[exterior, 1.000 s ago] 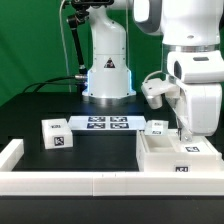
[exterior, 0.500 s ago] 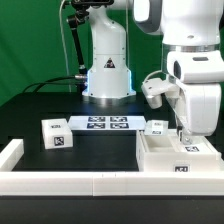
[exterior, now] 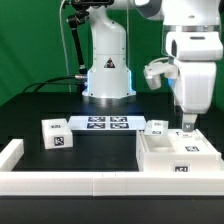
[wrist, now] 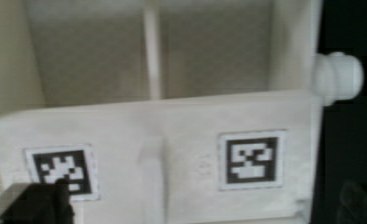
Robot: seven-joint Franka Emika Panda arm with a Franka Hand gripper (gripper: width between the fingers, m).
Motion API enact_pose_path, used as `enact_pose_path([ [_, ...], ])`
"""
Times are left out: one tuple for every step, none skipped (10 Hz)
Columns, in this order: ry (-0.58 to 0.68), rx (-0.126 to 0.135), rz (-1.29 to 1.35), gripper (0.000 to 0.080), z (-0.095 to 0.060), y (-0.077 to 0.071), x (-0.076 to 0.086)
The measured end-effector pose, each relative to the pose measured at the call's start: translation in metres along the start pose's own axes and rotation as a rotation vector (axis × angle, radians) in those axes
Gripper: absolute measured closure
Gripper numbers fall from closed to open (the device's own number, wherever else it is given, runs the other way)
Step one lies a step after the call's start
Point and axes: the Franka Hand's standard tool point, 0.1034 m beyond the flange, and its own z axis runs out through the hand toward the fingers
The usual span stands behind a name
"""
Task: Assemble cabinet
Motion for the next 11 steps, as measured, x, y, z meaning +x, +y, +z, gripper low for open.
enact_pose_path([
  [-0.002, -0.014, 0.009, 0.0010, -0.006, -0.013, -0.006],
  [-0.009, -0.013, 0.031, 0.0010, -0.009, -0.027, -0.013],
  [-0.004, -0.028, 0.051, 0.0001, -0.009, -0.040, -0.019],
  [-0.001, -0.028, 0.065, 0.0001, -0.004, -0.051, -0.022],
  [-0.003, -0.020, 0.082, 0.0002, -0.002, -0.054, -0.020],
  [-0.003, -0.022, 0.083, 0.0002, -0.002, -0.053, -0.021],
  [-0.003, -0.021, 0.084, 0.0002, -0.002, -0.053, -0.022],
  [-0.003, -0.020, 0.084, 0.0002, -0.001, -0.053, -0.022],
  [-0.001, -0.023, 0.093, 0.0002, -0.001, -0.054, -0.021],
  [0.004, -0.028, 0.115, 0.0002, 0.000, -0.057, -0.020],
  [0.013, -0.040, 0.121, 0.0002, 0.000, -0.047, -0.015],
])
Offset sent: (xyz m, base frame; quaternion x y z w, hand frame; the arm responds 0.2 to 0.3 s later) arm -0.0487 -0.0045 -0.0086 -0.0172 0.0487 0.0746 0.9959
